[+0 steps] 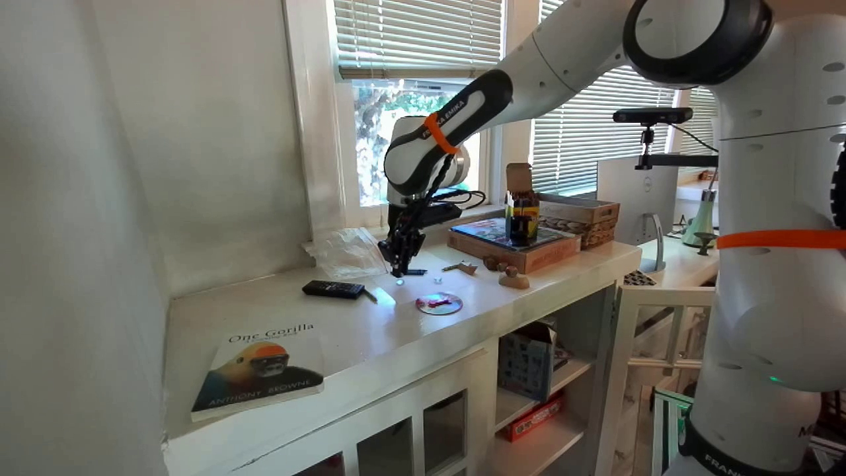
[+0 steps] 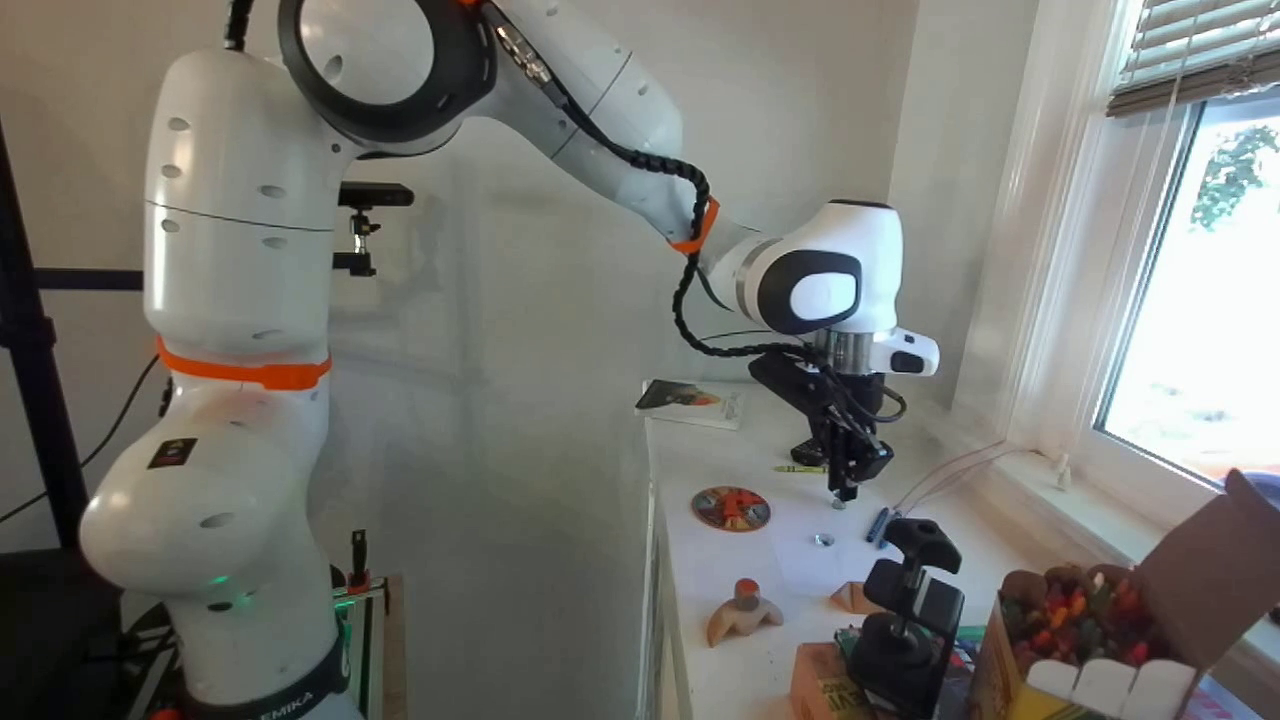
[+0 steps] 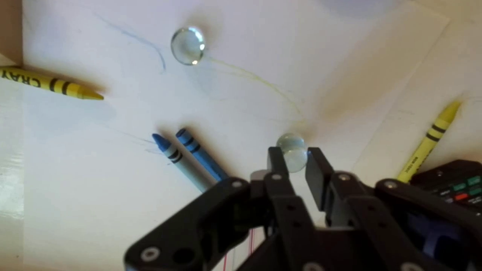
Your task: Move one clear object to the left.
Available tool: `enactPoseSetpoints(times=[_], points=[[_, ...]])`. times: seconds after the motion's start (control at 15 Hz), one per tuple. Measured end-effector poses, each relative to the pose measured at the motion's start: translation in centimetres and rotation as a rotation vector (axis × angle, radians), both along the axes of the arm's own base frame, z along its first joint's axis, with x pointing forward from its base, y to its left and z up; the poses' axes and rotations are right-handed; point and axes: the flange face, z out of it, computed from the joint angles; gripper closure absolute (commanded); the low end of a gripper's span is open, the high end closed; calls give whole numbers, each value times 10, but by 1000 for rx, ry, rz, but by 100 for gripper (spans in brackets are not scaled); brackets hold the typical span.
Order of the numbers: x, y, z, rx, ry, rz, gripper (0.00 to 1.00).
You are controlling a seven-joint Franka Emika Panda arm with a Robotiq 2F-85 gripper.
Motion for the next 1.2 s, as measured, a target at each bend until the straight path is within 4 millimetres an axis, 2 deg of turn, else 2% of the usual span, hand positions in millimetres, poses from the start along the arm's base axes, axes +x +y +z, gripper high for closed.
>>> enactPoseSetpoints(times=[1.2], points=[[5, 1, -7, 0, 8, 2, 95]])
